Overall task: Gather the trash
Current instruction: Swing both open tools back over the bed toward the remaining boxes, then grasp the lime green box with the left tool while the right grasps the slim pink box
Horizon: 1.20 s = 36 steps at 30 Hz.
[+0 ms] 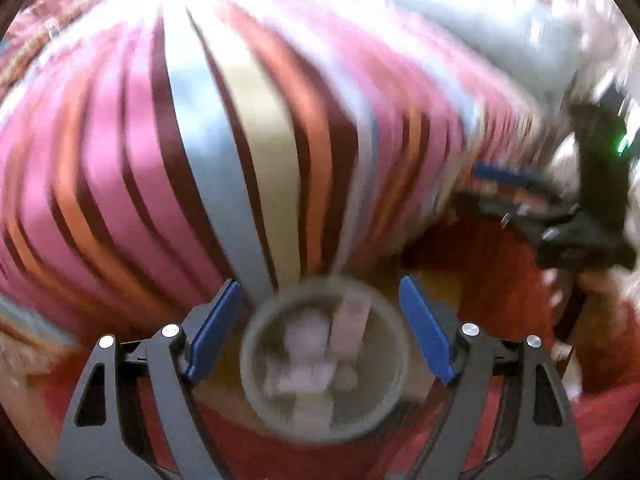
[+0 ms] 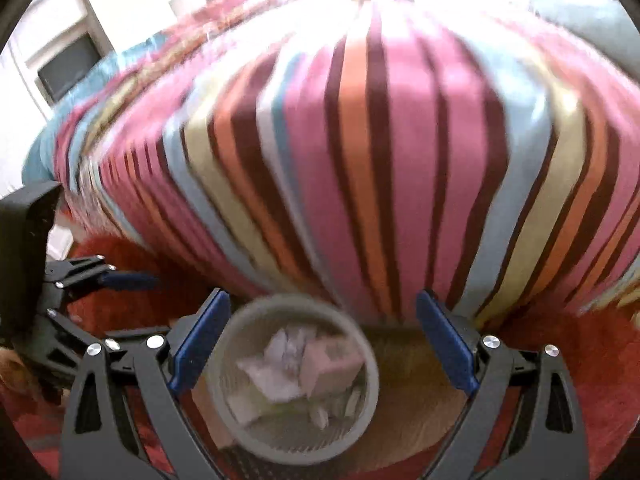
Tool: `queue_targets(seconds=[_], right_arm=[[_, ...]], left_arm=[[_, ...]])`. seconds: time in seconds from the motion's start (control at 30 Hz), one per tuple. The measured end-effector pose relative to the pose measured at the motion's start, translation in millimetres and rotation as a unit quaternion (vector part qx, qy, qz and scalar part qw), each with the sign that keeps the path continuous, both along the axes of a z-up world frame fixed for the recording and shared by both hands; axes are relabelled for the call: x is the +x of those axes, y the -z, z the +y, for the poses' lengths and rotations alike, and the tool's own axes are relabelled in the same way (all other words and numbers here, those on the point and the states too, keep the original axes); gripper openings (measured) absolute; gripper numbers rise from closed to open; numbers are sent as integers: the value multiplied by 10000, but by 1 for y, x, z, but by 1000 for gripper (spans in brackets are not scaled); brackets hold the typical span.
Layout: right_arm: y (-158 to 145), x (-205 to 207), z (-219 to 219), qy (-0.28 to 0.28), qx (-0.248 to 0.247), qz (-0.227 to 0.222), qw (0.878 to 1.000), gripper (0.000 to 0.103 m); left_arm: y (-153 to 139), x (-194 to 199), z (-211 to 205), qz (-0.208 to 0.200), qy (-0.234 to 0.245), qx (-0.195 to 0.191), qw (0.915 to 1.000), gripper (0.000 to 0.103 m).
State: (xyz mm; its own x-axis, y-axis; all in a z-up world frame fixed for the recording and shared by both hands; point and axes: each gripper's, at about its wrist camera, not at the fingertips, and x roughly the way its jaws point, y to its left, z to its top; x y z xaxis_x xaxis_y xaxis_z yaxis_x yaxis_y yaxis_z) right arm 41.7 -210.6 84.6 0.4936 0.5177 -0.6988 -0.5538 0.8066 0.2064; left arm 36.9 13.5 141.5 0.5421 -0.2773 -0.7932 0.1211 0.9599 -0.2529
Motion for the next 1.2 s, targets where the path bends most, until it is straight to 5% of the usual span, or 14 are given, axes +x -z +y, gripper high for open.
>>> queue_targets(seconds=[0.07, 0.23, 0.37, 0.53, 0.73, 0.87, 0.97, 1.2], right_arm=[[-27, 25, -1, 140, 77, -444, 9989, 90], [-80, 125, 31, 792, 73, -1368, 9874, 90], [-98, 210, 83, 994, -246, -1622, 9814, 90], [-103, 302, 123, 1204, -246, -1374, 9829, 90], [-95, 398, 161, 1480, -349, -977, 9835, 90], [-87, 428, 167, 1505, -418, -1010, 9826, 90], [-81, 446, 175, 1514, -509, -987, 9822, 90], [-81, 479, 173, 1384, -553, -568, 9872, 88]], left_arm=[[-35, 37, 24, -411, -291, -188, 9986, 79], [-82, 167, 68, -818, -1401, 30, 9867, 79], [-99, 302, 87, -748, -1760, -157, 9814, 79], [-114, 428, 89, -807, -2061, 323, 9747, 79], [-108, 518, 90, -549, -1931, 345, 9790, 79], [-88, 555, 89, -272, -1889, 588, 9799, 79], [-76, 576, 94, -148, -1884, 286, 9816, 89], [-53, 609, 95, 105, -1794, 52, 9837, 89]])
